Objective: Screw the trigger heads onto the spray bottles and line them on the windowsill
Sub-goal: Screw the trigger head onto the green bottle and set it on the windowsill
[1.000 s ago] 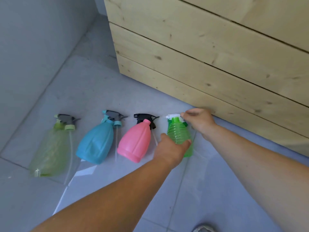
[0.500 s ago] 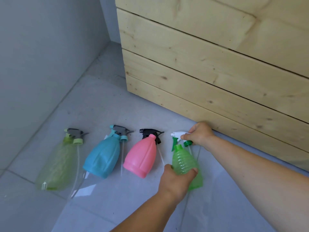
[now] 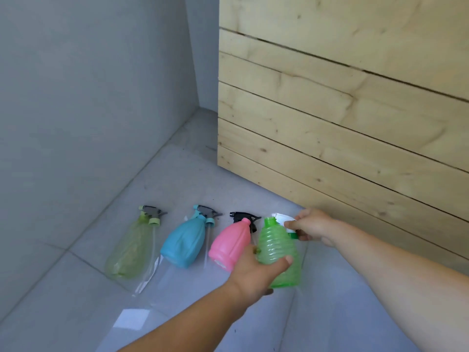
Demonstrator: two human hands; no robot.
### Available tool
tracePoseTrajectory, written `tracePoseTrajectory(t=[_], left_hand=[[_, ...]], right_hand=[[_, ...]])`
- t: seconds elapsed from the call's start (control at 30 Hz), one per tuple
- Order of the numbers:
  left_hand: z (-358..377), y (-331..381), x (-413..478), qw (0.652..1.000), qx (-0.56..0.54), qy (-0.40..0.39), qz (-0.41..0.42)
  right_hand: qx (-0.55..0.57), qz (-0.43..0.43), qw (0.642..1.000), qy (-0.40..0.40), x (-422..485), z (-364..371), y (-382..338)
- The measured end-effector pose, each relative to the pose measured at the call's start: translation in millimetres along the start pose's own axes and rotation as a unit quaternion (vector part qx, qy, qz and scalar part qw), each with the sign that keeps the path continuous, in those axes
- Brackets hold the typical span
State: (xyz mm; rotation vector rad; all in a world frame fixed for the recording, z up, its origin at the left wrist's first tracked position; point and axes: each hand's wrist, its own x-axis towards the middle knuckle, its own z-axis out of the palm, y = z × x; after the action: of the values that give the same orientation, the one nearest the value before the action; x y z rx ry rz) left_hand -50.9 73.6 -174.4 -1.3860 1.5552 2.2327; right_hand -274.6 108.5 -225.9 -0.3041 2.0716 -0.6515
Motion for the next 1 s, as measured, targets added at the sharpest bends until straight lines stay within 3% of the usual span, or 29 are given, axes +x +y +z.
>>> tracePoseTrajectory(t=[0.13,0.27,0.53,0.67,1.0], left_hand=[[-23,28,-48,0.998,0.049,-0.009,0.043],[-53,66,-109,0.99,0.111,-0.022,0.087],[-113,100,-242,0.967,0.182,0.03,0.174],[-139,86,-284,0.963,0.192,0.052,0.182],[-167,81,-316,0.956,0.186,0.076,0.216]], right_hand=[[0.042,-0.059,0.997,0.004,-53,-24,-40],[0.092,-0.179,0.979,0.042,-136,-49,-99],[0.285,-0.395,0.863,0.131,-332,-61,-190],[0.333,-0.43,0.828,0.134,-391,-50,-208],[0.304,-0.429,0.842,0.119,-404,5,-208]])
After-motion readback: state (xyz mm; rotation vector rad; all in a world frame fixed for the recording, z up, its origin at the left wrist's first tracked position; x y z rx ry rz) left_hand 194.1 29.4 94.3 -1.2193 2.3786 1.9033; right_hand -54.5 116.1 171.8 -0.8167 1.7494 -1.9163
